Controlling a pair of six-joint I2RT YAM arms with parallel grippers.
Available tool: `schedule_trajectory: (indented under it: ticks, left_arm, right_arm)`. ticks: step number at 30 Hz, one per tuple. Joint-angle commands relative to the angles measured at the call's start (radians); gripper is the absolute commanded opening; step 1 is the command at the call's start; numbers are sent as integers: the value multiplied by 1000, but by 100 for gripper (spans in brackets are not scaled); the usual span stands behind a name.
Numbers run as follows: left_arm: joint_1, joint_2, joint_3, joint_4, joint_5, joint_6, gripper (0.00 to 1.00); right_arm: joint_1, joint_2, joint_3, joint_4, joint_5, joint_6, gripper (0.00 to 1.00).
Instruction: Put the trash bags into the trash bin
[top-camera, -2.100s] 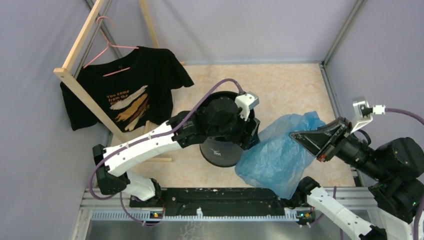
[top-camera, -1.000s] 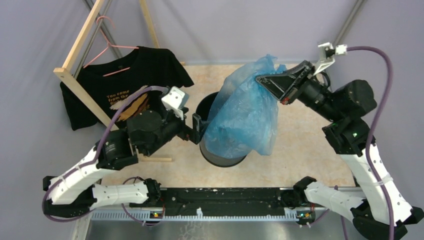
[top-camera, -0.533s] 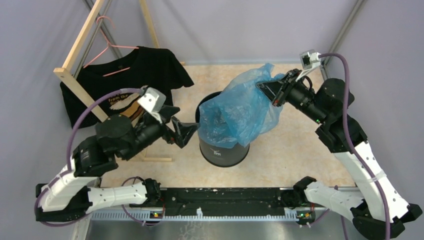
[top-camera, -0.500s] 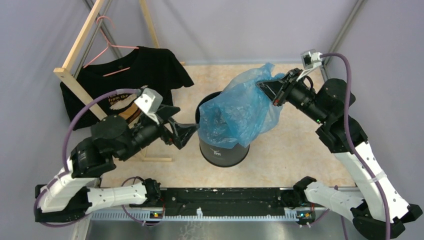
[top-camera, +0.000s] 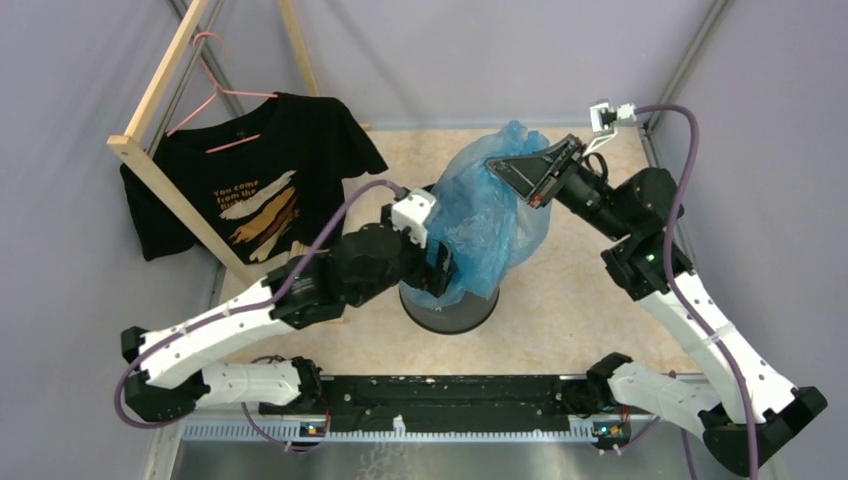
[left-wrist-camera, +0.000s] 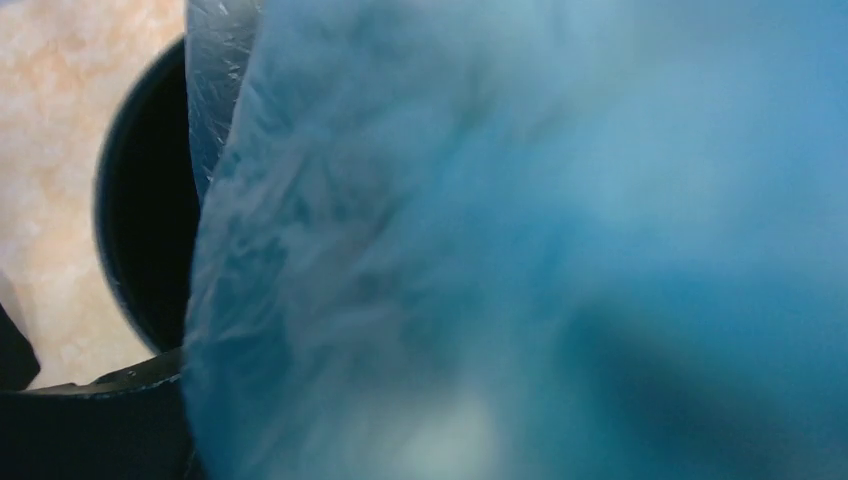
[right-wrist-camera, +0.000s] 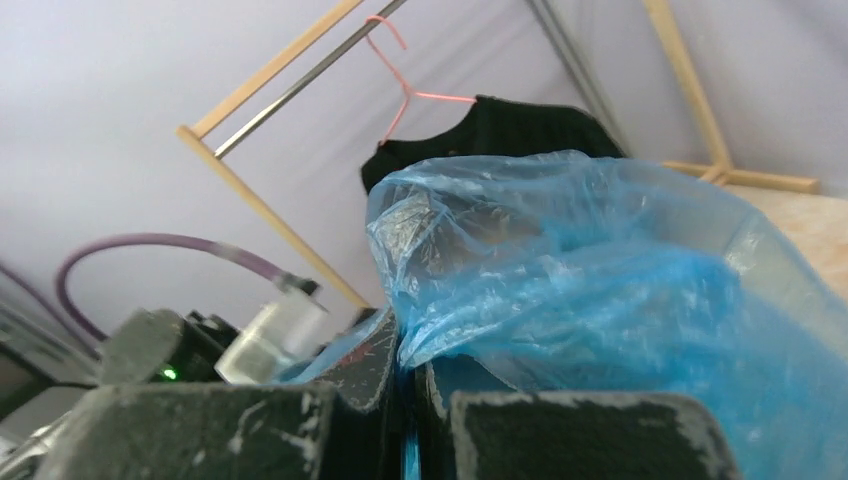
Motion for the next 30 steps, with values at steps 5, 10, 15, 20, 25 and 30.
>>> schedule_trajectory:
  ticks: [5,10,15,20,25,30]
  left_arm:
    - [63,161,24,118,-117,-49,94]
    - [132,231,50,21,-127,-109,98]
    - [206,204,-12,73,-1,-99,99]
    - [253,241,7,52,64,-67,99]
    - [252,178,-56,73,171,-61,98]
    - [253,-7,-167,176,261,-26,99]
  right_arm:
    - [7,62,-133,370,-119,304,0]
    - [7,36,-98,233,-115,237,0]
    - [7,38,-90,81,-111,162,0]
    - [7,58,-149,110,-173,194,0]
    - [8,52,-178,67,-168,176,0]
    - [6,27,-172,16,-119,135,0]
